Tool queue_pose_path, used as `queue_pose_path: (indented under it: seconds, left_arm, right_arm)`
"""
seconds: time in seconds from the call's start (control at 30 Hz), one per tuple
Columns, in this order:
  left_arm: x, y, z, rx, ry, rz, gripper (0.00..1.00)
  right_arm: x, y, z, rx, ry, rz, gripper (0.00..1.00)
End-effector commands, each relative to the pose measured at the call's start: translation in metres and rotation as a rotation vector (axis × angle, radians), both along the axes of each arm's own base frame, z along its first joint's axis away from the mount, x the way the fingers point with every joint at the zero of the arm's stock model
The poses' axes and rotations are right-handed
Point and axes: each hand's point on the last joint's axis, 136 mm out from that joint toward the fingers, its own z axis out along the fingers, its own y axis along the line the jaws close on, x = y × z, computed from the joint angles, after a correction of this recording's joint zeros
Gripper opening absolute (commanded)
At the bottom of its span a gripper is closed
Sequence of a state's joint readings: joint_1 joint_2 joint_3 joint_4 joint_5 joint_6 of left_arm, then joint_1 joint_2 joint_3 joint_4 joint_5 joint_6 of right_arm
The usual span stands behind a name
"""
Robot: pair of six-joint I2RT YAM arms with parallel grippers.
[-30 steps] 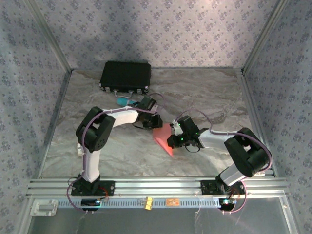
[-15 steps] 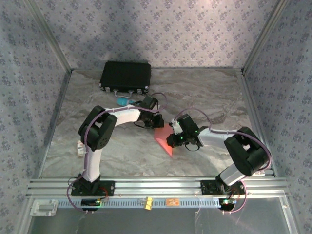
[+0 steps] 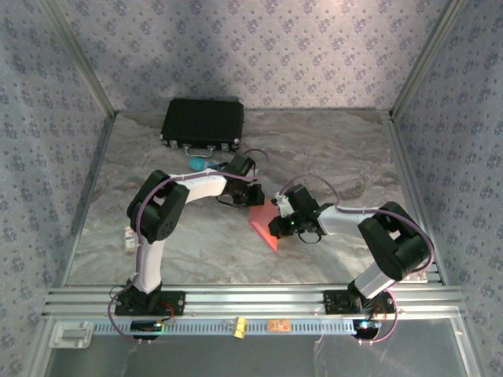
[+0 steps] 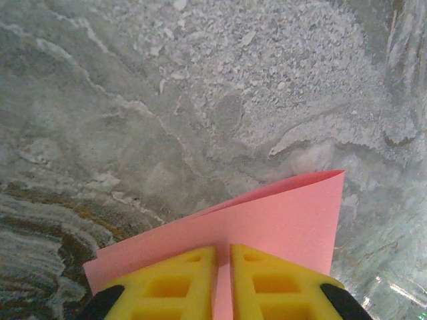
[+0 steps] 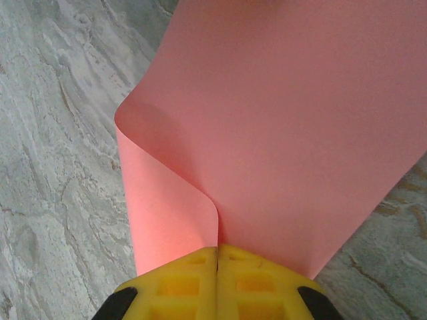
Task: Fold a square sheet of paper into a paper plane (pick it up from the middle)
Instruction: Third fold the triangle at the center of the table.
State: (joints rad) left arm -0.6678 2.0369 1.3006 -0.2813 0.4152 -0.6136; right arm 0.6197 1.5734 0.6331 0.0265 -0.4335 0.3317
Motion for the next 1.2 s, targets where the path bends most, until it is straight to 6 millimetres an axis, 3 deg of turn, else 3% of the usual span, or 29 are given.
queue_pose_path:
  seconds: [0.0, 0.33, 0.8, 1.03, 1.17]
  left_arm:
    - [-0.010, 0.010, -0.017, 0.060, 0.033, 0.015, 0.15]
    - [-0.013, 0.017, -0.024, 0.087, 0.043, 0.027, 0.15]
    - [-0.013, 0.016, -0.023, 0.085, 0.046, 0.030, 0.15]
    - [-0.014, 0.017, -0.021, 0.086, 0.048, 0.023, 0.15]
    - [-0.015, 0.017, -0.024, 0.087, 0.054, 0.018, 0.15]
  right_arm:
    - [0.002, -0.002, 0.002, -0.023, -0.017, 0.003, 0.00]
    - [0.008, -0.002, 0.012, -0.017, -0.054, -0.012, 0.00]
    - [-0.001, -0.003, -0.004, -0.049, -0.012, 0.001, 0.00]
    - [-0.005, -0.001, 0.010, -0.033, -0.016, 0.014, 0.00]
    - [-0.004, -0.006, 0.007, -0.048, -0.034, -0.002, 0.00]
